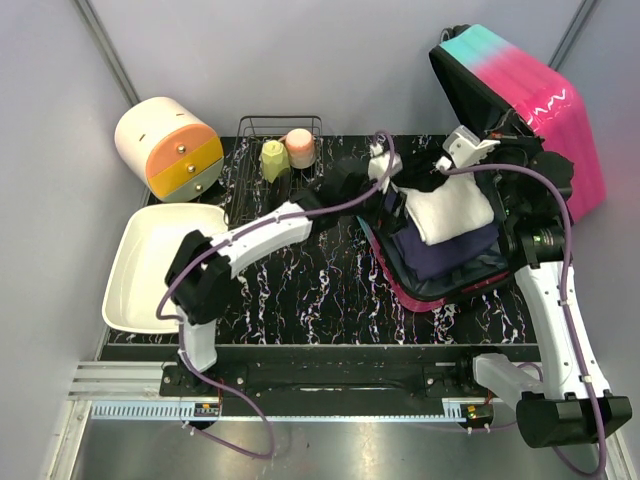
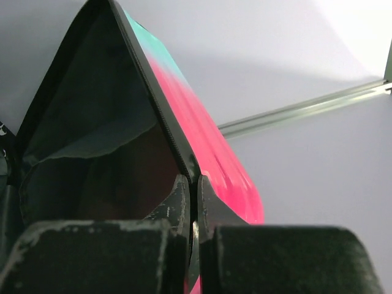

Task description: Open, take out, and arrange the luggage

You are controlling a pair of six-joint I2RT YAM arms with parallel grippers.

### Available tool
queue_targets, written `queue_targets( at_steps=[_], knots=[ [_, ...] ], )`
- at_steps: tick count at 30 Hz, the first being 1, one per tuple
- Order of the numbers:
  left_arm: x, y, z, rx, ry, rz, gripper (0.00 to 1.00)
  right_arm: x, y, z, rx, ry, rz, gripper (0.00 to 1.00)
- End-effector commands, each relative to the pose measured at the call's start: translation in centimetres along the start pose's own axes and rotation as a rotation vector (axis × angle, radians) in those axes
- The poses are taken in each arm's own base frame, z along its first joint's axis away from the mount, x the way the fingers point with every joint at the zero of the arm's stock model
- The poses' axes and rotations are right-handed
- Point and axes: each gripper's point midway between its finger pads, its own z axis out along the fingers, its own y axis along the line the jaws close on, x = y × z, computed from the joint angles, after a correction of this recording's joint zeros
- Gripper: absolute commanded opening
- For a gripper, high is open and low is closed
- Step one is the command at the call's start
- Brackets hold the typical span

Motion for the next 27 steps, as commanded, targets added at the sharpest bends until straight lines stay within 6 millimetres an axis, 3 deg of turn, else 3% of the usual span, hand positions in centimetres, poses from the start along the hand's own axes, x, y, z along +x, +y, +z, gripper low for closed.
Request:
queue_targets(
  at_steps=[1,6,8,11,17,20,22,23,25,26,27],
  knots=[
    [0.9,-7.6,-5.9,0.428,-0.002,0.449,0.99,2.8,-2.7,-1.2,0.106,0.145,0.109,0.00],
    [7.3,-11.7,-7.5,0.661,0.108,0.730,0.99,4.9,-3.4,-0.8,0.118,0.234,0.187,0.00],
    [8.8,-11.9,-7.1,0.677,0.135,0.810,0.99,6.8,-3.4,-0.7,0.121,0.284,0.191,0.00],
    [10.2,-12.9,-5.9,0.719,0.152,0.870,0.97,7.8,-3.9,-0.7,0.132,0.306,0.220,0.00],
    [13.4,-13.7,-2.6,0.768,0.240,0.934,0.83,10.2,-4.7,-0.5,0.154,0.357,0.258,0.00],
    [15.1,-12.3,-0.9,0.717,0.306,0.896,0.69,10.9,-5.0,-0.5,0.163,0.367,0.268,0.00],
    [15.7,-10.1,0.5,0.640,0.338,0.874,0.60,11.4,-5.1,-0.4,0.171,0.373,0.280,0.00],
    [15.7,-9.2,0.8,0.604,0.348,0.837,0.51,11.7,-5.0,-0.1,0.171,0.375,0.287,0.00],
    [14.6,-6.1,1.9,0.515,0.346,0.781,0.42,12.1,-5.4,0.3,0.196,0.375,0.309,0.00],
    [14.1,-5.1,2.2,0.482,0.349,0.749,0.31,12.6,-5.0,0.9,0.191,0.382,0.315,0.00],
    [13.5,-2.9,2.5,0.435,0.352,0.720,0.26,12.7,-5.3,1.2,0.208,0.379,0.327,0.00]
  ],
)
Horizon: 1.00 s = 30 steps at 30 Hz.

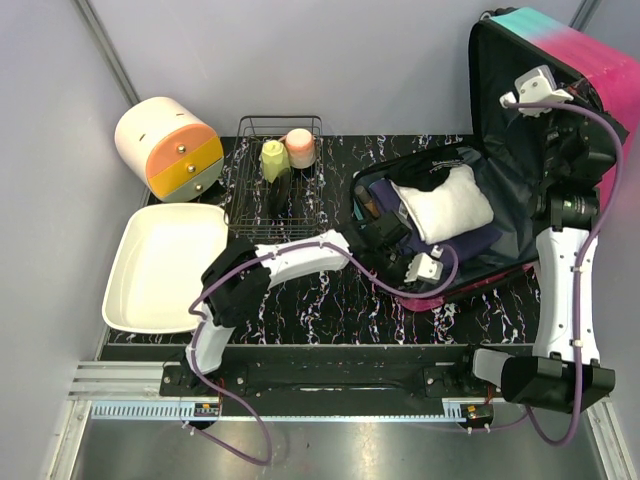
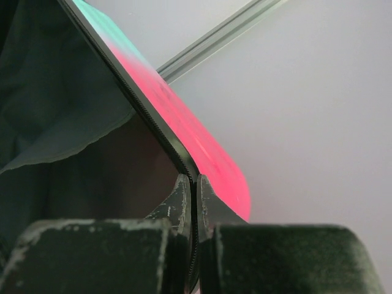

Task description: Open, take out, and arrange the luggage

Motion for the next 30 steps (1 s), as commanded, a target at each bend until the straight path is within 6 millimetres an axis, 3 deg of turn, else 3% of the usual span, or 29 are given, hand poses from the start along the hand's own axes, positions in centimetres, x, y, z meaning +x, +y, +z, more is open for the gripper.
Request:
queue_targets(
  at_steps=[1,2,3,5,7,8,10,11,14,20,21,28,30],
  knots=[
    [2.9,8.2,-4.1,-0.238,0.033,-0.138,0.21,3.1,0.2,1.6,0.041,0.106,0.094,0.00],
    [3.3,9.3,-4.8,-0.268,0.030,-0.173,0.11,3.5,0.6,2.5,0.040,0.112,0.098,0.00],
    [4.5,10.9,-6.0,-0.308,0.033,-0.208,0.06,3.2,0.2,2.9,0.058,0.099,0.115,0.00],
    [4.7,13.2,-7.9,-0.380,0.025,-0.233,0.00,3.5,0.4,4.5,0.077,0.093,0.125,0.00],
    [5.7,15.4,-9.7,-0.450,0.029,-0.251,0.00,3.1,-0.6,5.6,0.122,0.065,0.137,0.00],
    [5.9,16.0,-10.3,-0.473,0.031,-0.250,0.00,3.8,0.2,6.7,0.119,0.075,0.141,0.00],
    [6.7,17.9,-11.5,-0.549,0.045,-0.242,0.00,3.4,-1.0,7.6,0.164,0.053,0.159,0.00],
    [6.9,18.6,-12.0,-0.573,0.051,-0.230,0.00,3.9,-0.4,8.4,0.165,0.063,0.165,0.00],
    [7.7,21.0,-13.8,-0.652,0.074,-0.179,0.00,3.8,-1.5,9.4,0.217,0.060,0.170,0.00],
    [9.9,25.4,-18.5,-0.746,0.070,-0.127,0.00,4.1,-2.6,8.5,0.260,0.078,0.128,0.00],
    [10.1,26.4,-19.3,-0.769,0.068,-0.121,0.00,4.7,-2.1,8.5,0.252,0.093,0.112,0.00],
    [10.1,30.6,-20.8,-0.920,0.065,-0.122,0.00,7.4,-1.2,7.8,0.289,0.183,0.098,0.00],
    [9.9,30.9,-21.1,-0.934,0.056,-0.127,0.02,7.7,-1.2,7.3,0.295,0.196,0.091,0.06]
  ],
)
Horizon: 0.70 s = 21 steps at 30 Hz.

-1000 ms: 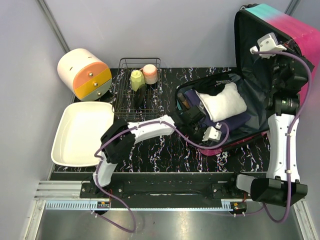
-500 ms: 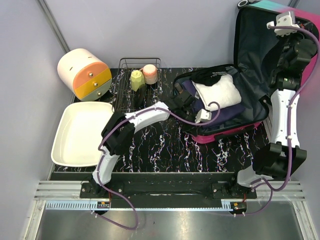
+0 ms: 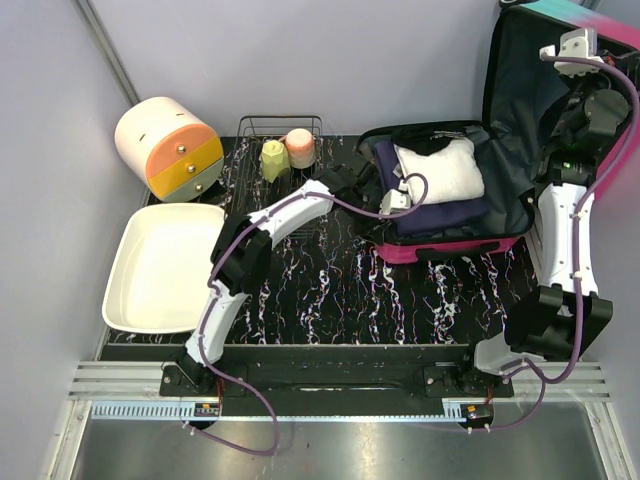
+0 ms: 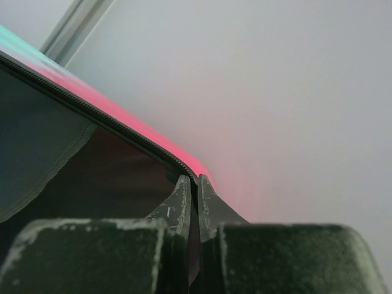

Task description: Open, take out, and arrange the luggage

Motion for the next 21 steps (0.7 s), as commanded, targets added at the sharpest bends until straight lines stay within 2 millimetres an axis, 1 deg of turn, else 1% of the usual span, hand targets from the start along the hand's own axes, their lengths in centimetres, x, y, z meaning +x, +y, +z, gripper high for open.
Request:
queue_targets(
  at_steps=[1,2,3,4,5,6,7,8,9,10,11,13,14,15,16,17,18,19,20,21],
  knots=[
    [-0.9,20.2,-10.9,-0.828,-0.064,0.049,0.11,2.2,2.9,-0.4,-0.053,0.059,0.005,0.15],
    [-1.1,19.9,-10.9,-0.821,-0.071,0.037,0.26,2.2,2.6,-0.7,-0.054,0.061,0.009,0.30],
    [-1.6,18.9,-11.2,-0.797,-0.087,0.030,0.48,2.3,2.8,-0.9,-0.065,0.069,0.006,0.36],
    [-2.0,18.2,-11.3,-0.778,-0.099,0.017,0.56,2.4,2.5,-1.0,-0.063,0.075,0.006,0.41],
    [-3.7,17.2,-12.7,-0.784,-0.129,0.022,0.64,2.1,1.8,-1.3,-0.052,0.073,0.013,0.46],
    [-3.2,16.3,-12.5,-0.768,-0.123,-0.008,0.76,2.3,1.5,-1.4,-0.053,0.080,0.014,0.58],
    [-3.7,15.4,-12.8,-0.753,-0.136,-0.037,0.81,2.2,1.1,-1.5,-0.044,0.085,0.016,0.64],
    [-5.4,14.1,-14.3,-0.754,-0.164,-0.036,0.89,1.9,0.1,-1.8,-0.027,0.082,0.031,0.70],
    [-4.9,13.1,-14.3,-0.739,-0.154,-0.069,0.94,2.0,-0.3,-2.0,-0.022,0.088,0.035,0.76],
    [-5.1,12.3,-14.9,-0.738,-0.168,-0.108,0.99,1.8,-1.2,-2.3,-0.009,0.088,0.042,0.78],
    [-5.8,11.0,-16.2,-0.744,-0.180,-0.117,0.99,1.8,-1.6,-2.5,-0.002,0.089,0.053,0.79],
    [-6.0,9.6,-17.5,-0.760,-0.191,-0.156,0.99,1.5,-2.5,-3.0,0.003,0.082,0.055,0.81],
    [-6.4,8.6,-18.7,-0.779,-0.202,-0.167,0.99,1.5,-2.8,-3.1,0.008,0.082,0.060,0.82],
    [-6.1,8.2,-19.3,-0.791,-0.196,-0.196,0.99,1.5,-2.9,-3.2,0.001,0.085,0.061,0.83],
    [-5.9,7.8,-19.8,-0.791,-0.199,-0.225,0.99,1.5,-3.4,-3.4,0.005,0.081,0.061,0.87],
    [-5.8,7.2,-20.8,-0.800,-0.201,-0.241,0.99,1.5,-3.5,-3.5,0.003,0.080,0.067,0.90],
    [-5.2,6.9,-21.4,-0.810,-0.184,-0.268,0.99,1.7,-3.4,-3.7,-0.007,0.088,0.067,0.93],
    [-4.8,6.8,-21.9,-0.822,-0.183,-0.301,0.99,1.2,-3.8,-3.9,-0.011,0.076,0.076,0.96],
    [-4.4,6.7,-23.1,-0.840,-0.183,-0.320,0.99,1.2,-3.5,-4.1,-0.028,0.072,0.088,0.98],
    [-3.9,6.5,-23.7,-0.850,-0.177,-0.343,0.99,1.3,-3.1,-4.5,-0.056,0.075,0.085,1.00]
  ],
)
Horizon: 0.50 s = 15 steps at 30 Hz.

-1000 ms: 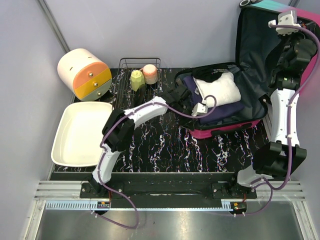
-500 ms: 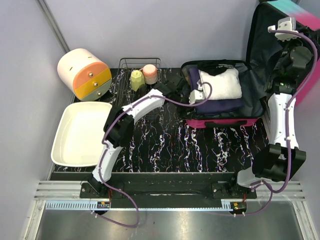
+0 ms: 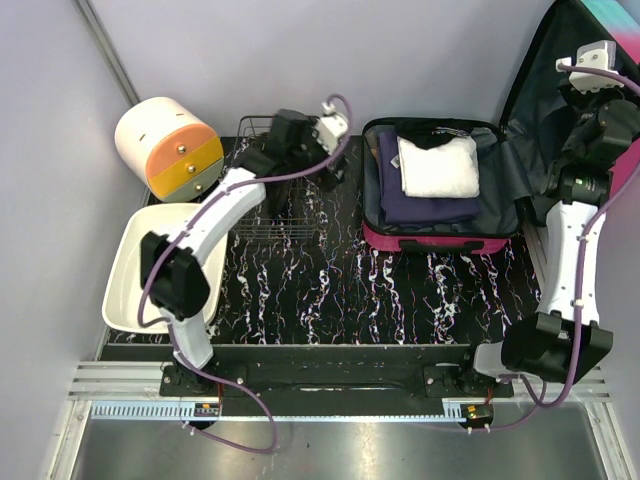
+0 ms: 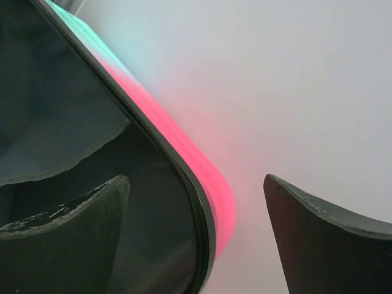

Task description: Open, take out, and arrange the luggage

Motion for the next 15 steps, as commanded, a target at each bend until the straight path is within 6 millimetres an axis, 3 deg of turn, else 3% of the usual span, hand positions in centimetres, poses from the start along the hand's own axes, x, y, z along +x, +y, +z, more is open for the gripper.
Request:
queue_targets(
  at_steps=[1,2,6,7,9,10,13,14,15],
  knots=[
    [-1.3,3.5,-4.5,-0.160,-0.038,-0.144,0.99,-2.1,-1.5,-2.1,-0.039,-0.061,0.060,1.00],
    [-0.9,4.8,-5.8,-0.211,-0.032,-0.180,0.99,-2.1,-0.8,-2.5,-0.084,-0.058,0.076,1.00],
    [-0.6,6.9,-9.7,-0.308,-0.047,-0.275,0.99,-3.5,-0.3,-3.9,-0.173,-0.098,0.135,1.00],
    [-0.5,8.0,-12.0,-0.340,-0.066,-0.304,0.99,-4.4,-0.1,-4.5,-0.219,-0.120,0.172,1.00],
    [1.6,8.3,-13.6,-0.343,-0.018,-0.394,0.99,-4.7,0.8,-5.4,-0.291,-0.120,0.203,1.00],
    [3.1,9.7,-15.4,-0.383,0.005,-0.440,0.99,-6.0,0.9,-6.3,-0.331,-0.158,0.254,1.00],
    [8.1,9.9,-18.6,-0.428,0.155,-0.525,0.99,-7.5,2.7,-8.8,-0.479,-0.220,0.312,1.00],
    [11.4,10.0,-20.0,-0.439,0.226,-0.583,0.99,-7.7,3.3,-9.6,-0.522,-0.228,0.322,1.00],
    [13.0,10.0,-21.0,-0.450,0.266,-0.575,0.99,-7.9,3.7,-10.2,-0.554,-0.242,0.331,1.00]
  ],
)
